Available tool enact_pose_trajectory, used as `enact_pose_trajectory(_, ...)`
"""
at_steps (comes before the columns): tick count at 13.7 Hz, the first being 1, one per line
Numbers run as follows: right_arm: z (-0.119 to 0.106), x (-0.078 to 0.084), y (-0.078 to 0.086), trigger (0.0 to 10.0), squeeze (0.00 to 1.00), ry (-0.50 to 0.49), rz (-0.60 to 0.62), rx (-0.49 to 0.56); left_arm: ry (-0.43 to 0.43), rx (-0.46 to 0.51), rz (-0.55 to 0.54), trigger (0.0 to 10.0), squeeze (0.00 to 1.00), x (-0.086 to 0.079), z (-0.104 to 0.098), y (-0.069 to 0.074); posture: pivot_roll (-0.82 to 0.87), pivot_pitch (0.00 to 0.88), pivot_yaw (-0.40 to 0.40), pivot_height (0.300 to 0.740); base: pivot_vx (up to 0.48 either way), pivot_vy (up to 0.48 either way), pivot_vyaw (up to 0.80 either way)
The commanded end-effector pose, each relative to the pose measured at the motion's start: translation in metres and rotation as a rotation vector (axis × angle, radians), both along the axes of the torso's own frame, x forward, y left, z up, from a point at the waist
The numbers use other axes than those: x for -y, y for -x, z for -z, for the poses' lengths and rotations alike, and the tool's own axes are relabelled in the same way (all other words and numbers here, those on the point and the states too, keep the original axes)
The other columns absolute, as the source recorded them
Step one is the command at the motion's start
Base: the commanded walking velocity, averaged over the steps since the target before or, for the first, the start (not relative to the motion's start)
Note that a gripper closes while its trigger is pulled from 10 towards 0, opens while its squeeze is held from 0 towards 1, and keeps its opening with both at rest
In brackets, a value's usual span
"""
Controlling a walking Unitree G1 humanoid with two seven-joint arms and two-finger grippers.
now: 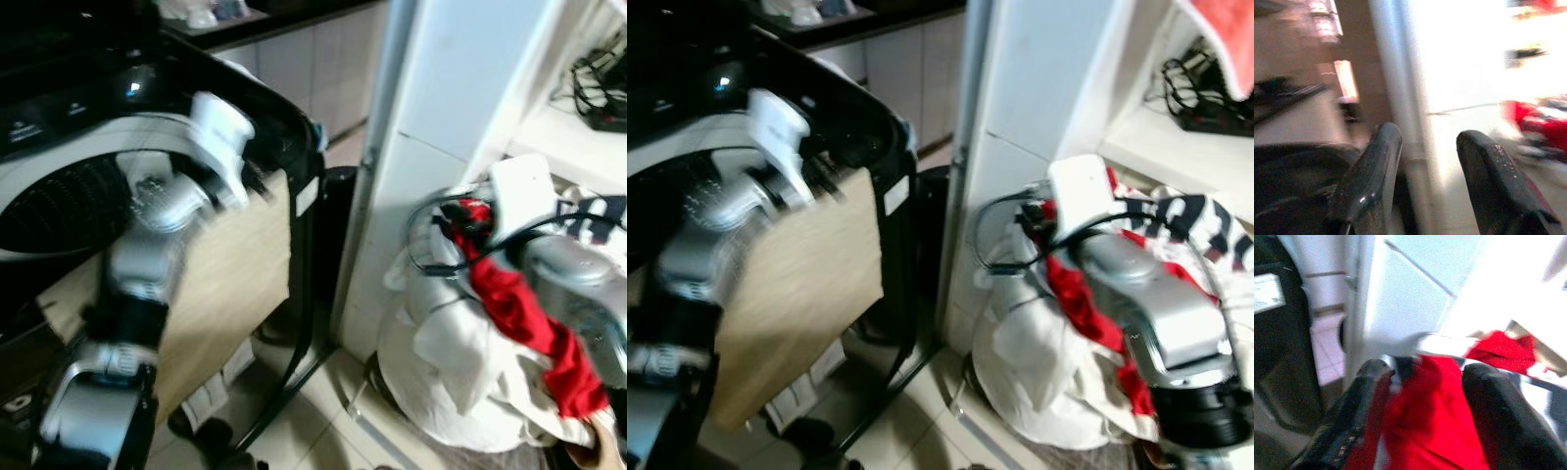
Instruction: Clothes washing
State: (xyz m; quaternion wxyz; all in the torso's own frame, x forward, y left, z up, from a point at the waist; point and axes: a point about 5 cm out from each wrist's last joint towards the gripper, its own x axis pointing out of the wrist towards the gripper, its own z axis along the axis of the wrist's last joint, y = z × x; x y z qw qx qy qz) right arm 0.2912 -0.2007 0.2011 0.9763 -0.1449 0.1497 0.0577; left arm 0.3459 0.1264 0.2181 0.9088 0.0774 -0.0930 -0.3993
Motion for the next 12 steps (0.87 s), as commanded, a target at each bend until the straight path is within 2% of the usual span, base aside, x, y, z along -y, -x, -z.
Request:
enact_pose_trajectory(1,0.002,0.009,0.003,10.0,1.0,0.066,-0.008,-0.054,-0.02,-0.017,0.153,10.0,0.0,0.013,-0.003,0.016,-0.11,0.0,0.004,0.74,0.0,0.0,0.0)
enact_pose_trajectory(2,0.005,0.015,0.007,10.0,1.0,0.12,-0.021,-0.105,-0.034,-0.052,0.235,10.0,0.0,0.02,0.002,0.026,-0.11,0.0,0.004,0.74,0.0,0.0,0.0)
enact_pose_trajectory(4,0.007,0.024,0.015,10.0,1.0,0.161,-0.036,-0.172,-0.046,-0.098,0.312,10.0,0.0,0.026,0.007,0.04,-0.11,0.0,-0.002,0.74,0.0,0.0,0.0)
enact_pose_trajectory(8,0.008,0.039,0.028,10.0,1.0,0.166,-0.037,-0.274,-0.044,-0.162,0.375,10.0,0.0,0.031,0.012,0.058,-0.11,0.0,-0.001,0.74,0.0,0.0,0.0)
enact_pose_trajectory(10,0.011,0.048,0.031,10.0,1.0,0.173,0.005,-0.31,-0.045,-0.179,0.399,10.0,0.0,0.034,0.013,0.065,-0.12,0.0,0.001,0.74,0.0,0.0,0.0)
enact_pose_trajectory(11,0.015,0.052,0.033,10.0,0.0,0.183,0.013,-0.338,-0.047,-0.189,0.408,10.0,0.0,0.035,0.013,0.068,-0.12,0.0,0.001,0.74,0.0,0.0,0.0)
enact_pose_trajectory(12,0.018,0.053,0.035,10.0,0.0,0.18,0.011,-0.356,-0.047,-0.193,0.414,10.0,0.0,0.036,0.014,0.069,-0.12,0.0,0.001,0.74,0.0,0.0,0.0)
